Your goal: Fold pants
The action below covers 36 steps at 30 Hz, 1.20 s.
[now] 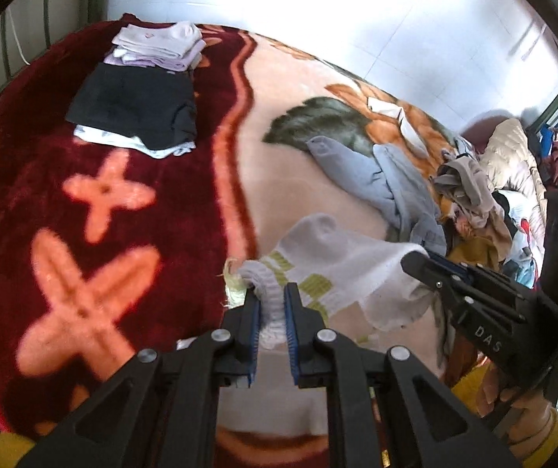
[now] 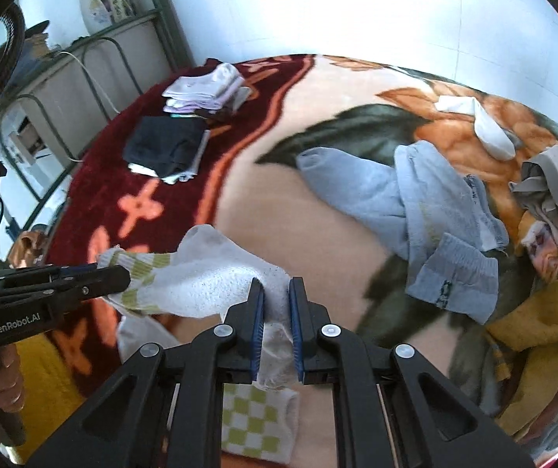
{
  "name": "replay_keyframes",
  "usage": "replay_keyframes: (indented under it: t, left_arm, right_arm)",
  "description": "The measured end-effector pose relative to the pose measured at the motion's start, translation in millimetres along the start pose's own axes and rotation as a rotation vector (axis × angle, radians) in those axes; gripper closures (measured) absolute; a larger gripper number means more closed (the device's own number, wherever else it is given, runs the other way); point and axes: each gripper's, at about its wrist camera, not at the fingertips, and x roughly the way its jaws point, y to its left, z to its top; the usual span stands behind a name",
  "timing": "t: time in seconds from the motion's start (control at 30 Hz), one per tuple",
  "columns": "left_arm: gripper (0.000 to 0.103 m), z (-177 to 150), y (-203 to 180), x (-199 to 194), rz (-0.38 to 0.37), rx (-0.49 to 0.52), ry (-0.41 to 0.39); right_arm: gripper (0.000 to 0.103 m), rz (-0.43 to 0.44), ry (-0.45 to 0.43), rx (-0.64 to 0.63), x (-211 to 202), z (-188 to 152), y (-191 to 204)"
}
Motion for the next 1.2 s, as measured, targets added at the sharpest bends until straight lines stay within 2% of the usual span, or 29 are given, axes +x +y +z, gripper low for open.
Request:
replay_keyframes:
  t: [0.1,0.2,0.37,0.53,0.6,0.67,0.97,1.1,1.17,1.2]
  left_arm:
    - [0.091,-1,6,-12,-0.004,-0.028,0.004]
    - [0.091,-2,8,-19,-0.006,-0.054,0.018]
    - [0.091,-5,6,-17,0.004,-0.054,0.027]
    - [0.091,1,-4,-12,0.012,-0.032,0.027]
    - [0.091,6,-5,-9,0.023,-0.025,0.025]
    - [0.091,12,-3,-6,0.051,-0.021,0.021]
    - [0.091,26,35,9,0.103,-0.075,0.039]
    - [0.089,27,52,8,0.128,-0.093,0.021]
    - [0.075,27,56,5,0.155,-0.080,0.005]
    - [0.073,26,58,4,0.167,-0.074,-0.004]
  right_arm:
    - [0.087,0.006,0.024,-0.028,-5,-5,10]
    - [0.070,-0.020,0.066,-0.087,-4,-17,26]
    - [0.069,-0.054,0.082,-0.194,-2,-39,52]
    - [0.068,0.055,0.091,-0.145,-3,-48,61]
    - [0.064,0.087,0.092,-0.155,-1,-50,68]
    - [0.060,0.099,0.098,-0.191,5,-51,77]
    - [0.060,0.146,0.116,-0.183,50,-38,99]
    - [0.061,0.118,0.151,-0.216,72,-34,103]
    - [0.077,0.141,0.183,-0.185,79,-30,99]
    - [0.090,0.154,0.185,-0.158,80,-27,94]
